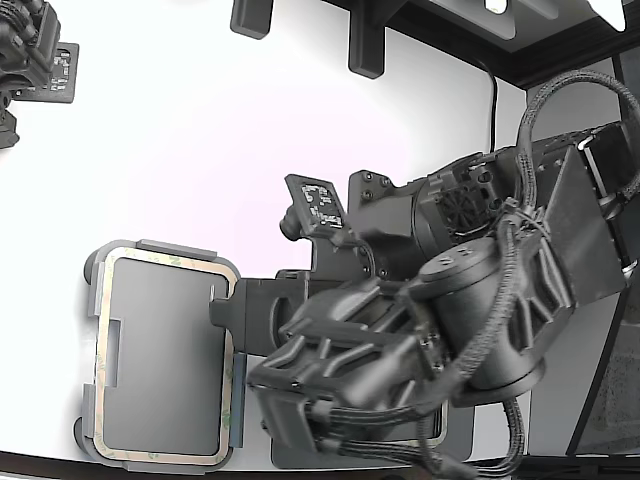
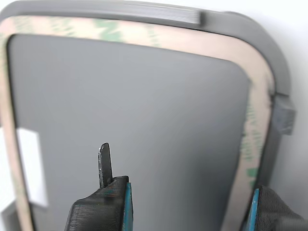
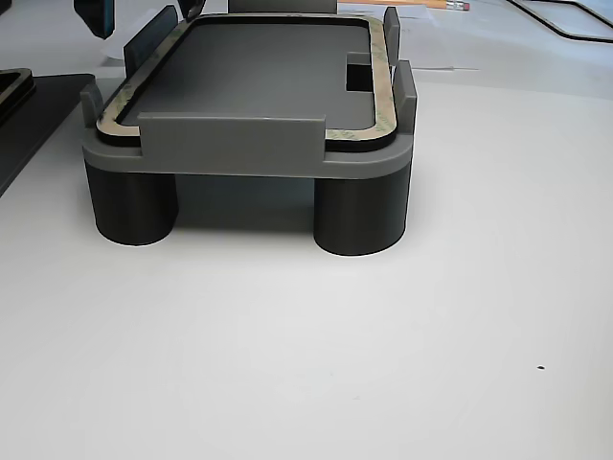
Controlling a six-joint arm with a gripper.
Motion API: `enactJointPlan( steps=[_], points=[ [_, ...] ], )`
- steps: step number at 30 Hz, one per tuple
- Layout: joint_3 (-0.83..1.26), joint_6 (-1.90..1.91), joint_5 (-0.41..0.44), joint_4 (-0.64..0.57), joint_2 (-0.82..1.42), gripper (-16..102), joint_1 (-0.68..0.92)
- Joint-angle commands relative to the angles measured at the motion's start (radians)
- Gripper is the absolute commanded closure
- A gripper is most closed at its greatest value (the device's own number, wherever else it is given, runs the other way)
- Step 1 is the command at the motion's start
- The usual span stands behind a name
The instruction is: Move top rectangular frame to the holder.
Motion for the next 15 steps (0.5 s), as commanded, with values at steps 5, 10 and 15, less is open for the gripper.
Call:
enactJointPlan(
  steps=[5,10,15],
  points=[
    [0.043,-0.522,0.161,-0.137,0.241,-14,-0.005],
    [0.336,-1.118,0.276,-0.325,0.543,-14,-0.037],
    [0.627,-1.606,0.087,-0.422,0.910,-14,-0.252]
  ],
)
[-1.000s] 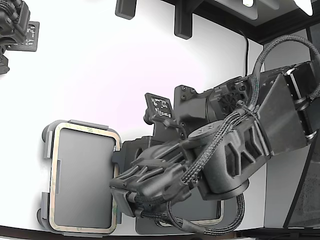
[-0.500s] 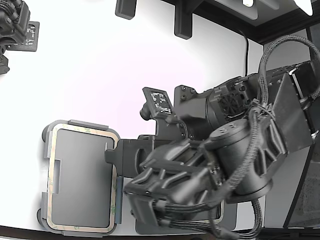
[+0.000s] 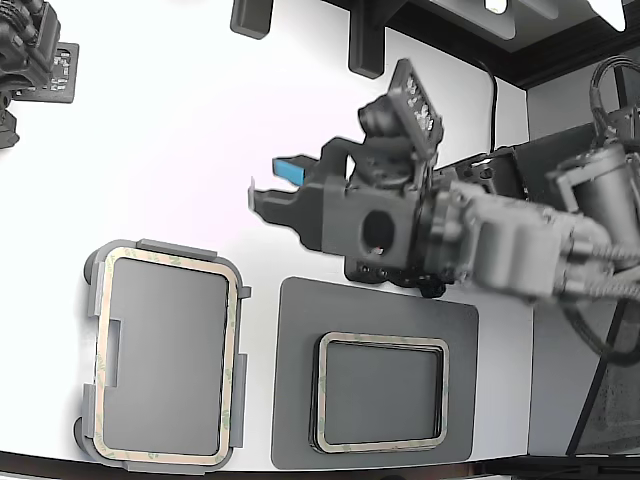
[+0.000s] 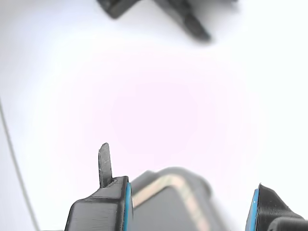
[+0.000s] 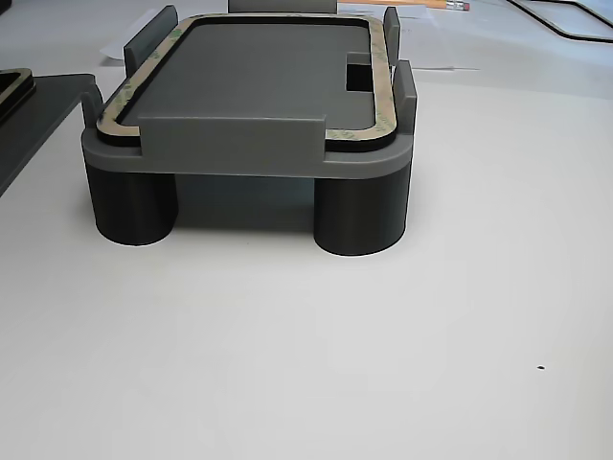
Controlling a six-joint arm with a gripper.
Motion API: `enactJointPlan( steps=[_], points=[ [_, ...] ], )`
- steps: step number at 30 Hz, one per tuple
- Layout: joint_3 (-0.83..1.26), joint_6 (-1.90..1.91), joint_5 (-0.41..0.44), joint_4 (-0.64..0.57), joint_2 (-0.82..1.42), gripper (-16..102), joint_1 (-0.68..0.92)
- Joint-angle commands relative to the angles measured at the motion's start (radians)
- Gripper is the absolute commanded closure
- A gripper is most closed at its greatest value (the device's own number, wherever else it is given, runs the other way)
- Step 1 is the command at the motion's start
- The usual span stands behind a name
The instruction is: Move top rectangular frame to the holder.
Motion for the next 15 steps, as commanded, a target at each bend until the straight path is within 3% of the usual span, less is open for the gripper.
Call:
enactJointPlan(
  steps=[1,7,15],
  points=[
    [0.238,-0.601,-0.193,-0.057,0.362,-14,-0.173],
    [0.603,-0.822,-0.327,-0.196,0.733,-14,-0.347],
    [0.779,-0.816,-0.345,-0.163,0.861,-14,-0.356]
  ],
)
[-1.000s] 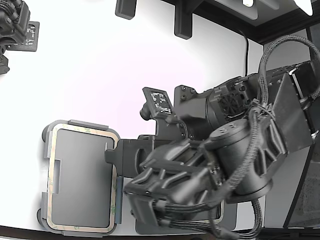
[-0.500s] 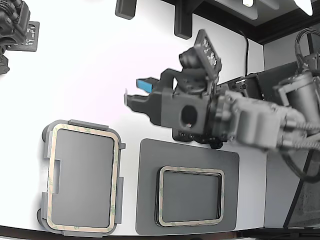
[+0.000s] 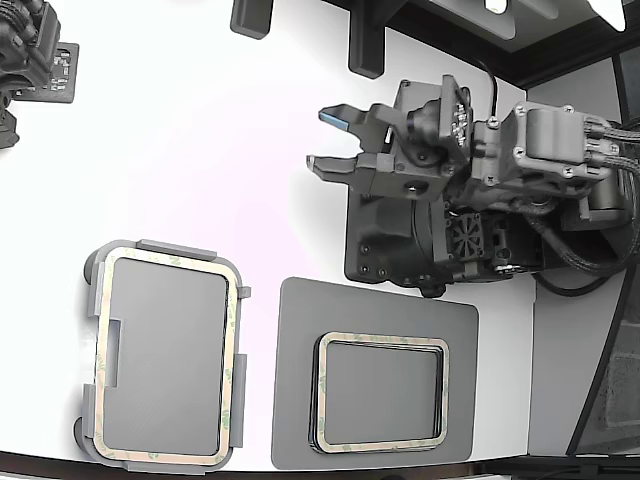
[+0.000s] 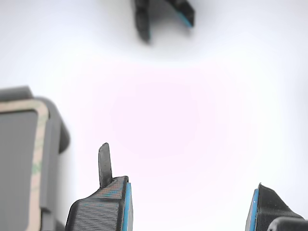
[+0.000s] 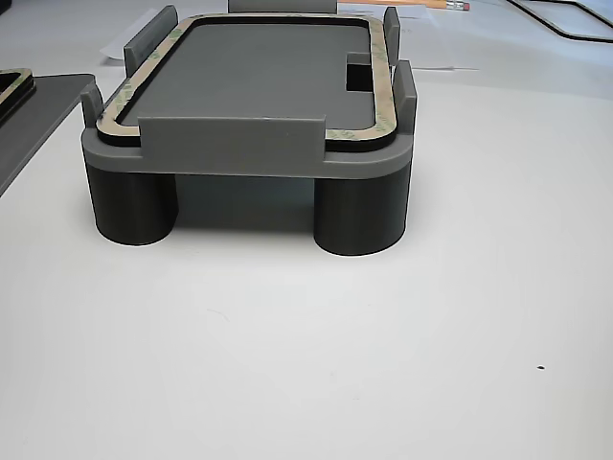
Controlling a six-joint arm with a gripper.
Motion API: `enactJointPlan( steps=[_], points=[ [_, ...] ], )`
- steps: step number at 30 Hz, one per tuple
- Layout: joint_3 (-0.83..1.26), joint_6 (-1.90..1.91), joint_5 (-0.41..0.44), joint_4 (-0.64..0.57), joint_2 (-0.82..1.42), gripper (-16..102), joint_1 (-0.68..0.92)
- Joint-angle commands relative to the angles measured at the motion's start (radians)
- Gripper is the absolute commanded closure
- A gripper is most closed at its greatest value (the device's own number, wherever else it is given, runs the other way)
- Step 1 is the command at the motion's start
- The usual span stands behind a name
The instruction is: Move top rectangular frame to the holder.
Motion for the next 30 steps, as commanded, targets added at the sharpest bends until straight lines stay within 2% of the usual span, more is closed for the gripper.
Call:
enactJointPlan(
  steps=[1,7,10,13,30],
  points=[
    [0.025,0.003,-0.003,-0.018,0.037,-14,-0.018],
    [0.060,0.005,-0.021,-0.032,0.015,-14,-0.040],
    [0.054,0.011,-0.003,-0.034,0.002,-14,-0.040],
    [0.063,0.044,0.052,-0.023,0.035,-14,-0.040],
    [0.063,0.037,0.041,-0.023,0.037,-14,-0.038]
  ],
)
